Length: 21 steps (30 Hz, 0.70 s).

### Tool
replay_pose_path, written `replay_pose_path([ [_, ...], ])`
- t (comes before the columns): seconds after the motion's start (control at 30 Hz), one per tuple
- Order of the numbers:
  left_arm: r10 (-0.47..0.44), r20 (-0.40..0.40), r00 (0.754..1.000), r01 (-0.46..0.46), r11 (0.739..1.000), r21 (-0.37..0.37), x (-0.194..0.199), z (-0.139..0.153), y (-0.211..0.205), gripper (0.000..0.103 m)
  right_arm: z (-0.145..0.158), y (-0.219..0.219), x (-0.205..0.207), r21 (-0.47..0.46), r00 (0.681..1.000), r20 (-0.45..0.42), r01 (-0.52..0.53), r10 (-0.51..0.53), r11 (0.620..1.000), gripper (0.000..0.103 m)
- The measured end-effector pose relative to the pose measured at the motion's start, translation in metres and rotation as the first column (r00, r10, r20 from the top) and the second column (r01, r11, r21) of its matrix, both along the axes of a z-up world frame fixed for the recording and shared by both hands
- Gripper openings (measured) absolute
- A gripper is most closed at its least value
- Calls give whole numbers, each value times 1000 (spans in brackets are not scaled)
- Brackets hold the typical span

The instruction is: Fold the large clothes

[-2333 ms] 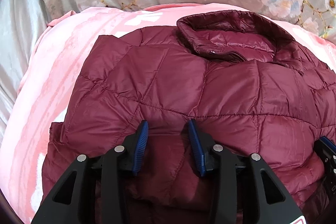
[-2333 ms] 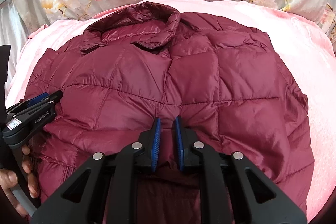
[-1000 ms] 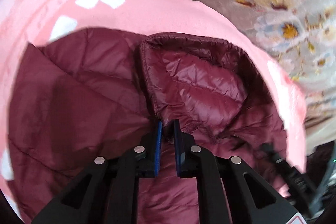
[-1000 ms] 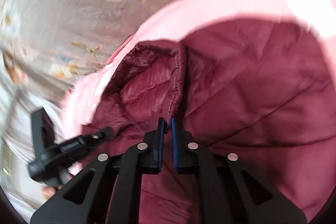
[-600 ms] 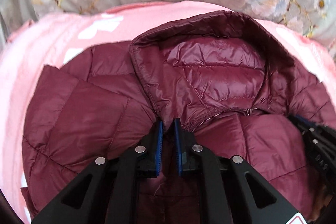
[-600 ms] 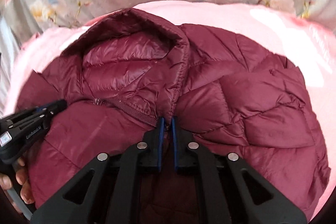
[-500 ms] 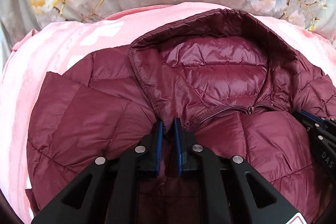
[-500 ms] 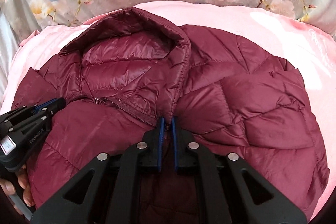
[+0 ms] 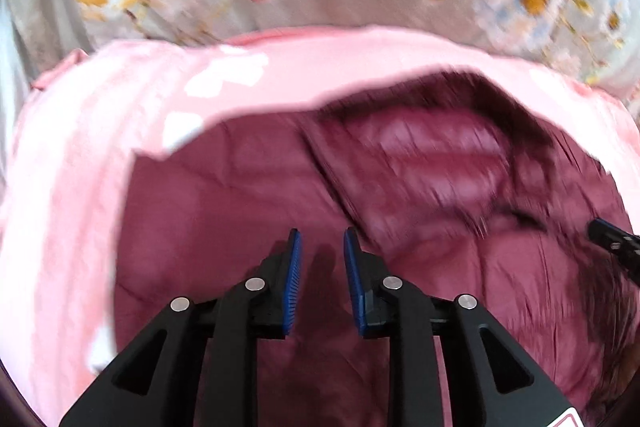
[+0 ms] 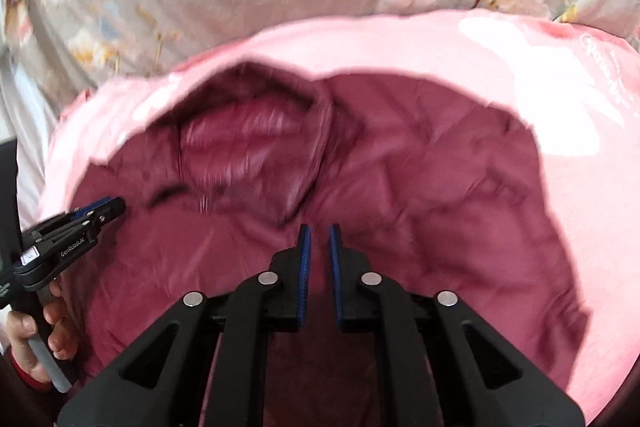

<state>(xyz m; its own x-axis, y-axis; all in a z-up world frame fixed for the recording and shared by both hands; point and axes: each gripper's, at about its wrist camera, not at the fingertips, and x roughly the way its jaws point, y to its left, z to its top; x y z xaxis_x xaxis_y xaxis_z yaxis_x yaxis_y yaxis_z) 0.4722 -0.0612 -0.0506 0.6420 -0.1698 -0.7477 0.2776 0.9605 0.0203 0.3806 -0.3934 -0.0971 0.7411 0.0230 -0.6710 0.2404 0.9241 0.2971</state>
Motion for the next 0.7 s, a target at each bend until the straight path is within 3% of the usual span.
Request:
replay_pose_path([
  [0.1,33,7,999,-33,999,-17,30,22,-5,22,21,-14,28,37,998,45,42,-44,998,11],
  [0.23,88,-66,994,-97,985,-142,79,40,-12,22,31,-26,68,75,993,80,82,-88,994,11],
  [0.33,142,-111,984,-161,969,-190,111,41,-19,22,30,-32,97,109,989,87,107,-117,988,11],
  [0.43,170,-150,974,-192,971,-143,132,24,-31,22,17,-29,121,103,993,42,101,-106,990,11],
  [0.53,137,-212,968,-162,981,-106,131,-3,-39,22,1,-18,128,67,999,-14,53,-52,996,11],
  [0.7,97,-161,982,-97,995,5,111,-25,-38,26,-20,-15,113,-25,997,-73,21,-23,999,8],
])
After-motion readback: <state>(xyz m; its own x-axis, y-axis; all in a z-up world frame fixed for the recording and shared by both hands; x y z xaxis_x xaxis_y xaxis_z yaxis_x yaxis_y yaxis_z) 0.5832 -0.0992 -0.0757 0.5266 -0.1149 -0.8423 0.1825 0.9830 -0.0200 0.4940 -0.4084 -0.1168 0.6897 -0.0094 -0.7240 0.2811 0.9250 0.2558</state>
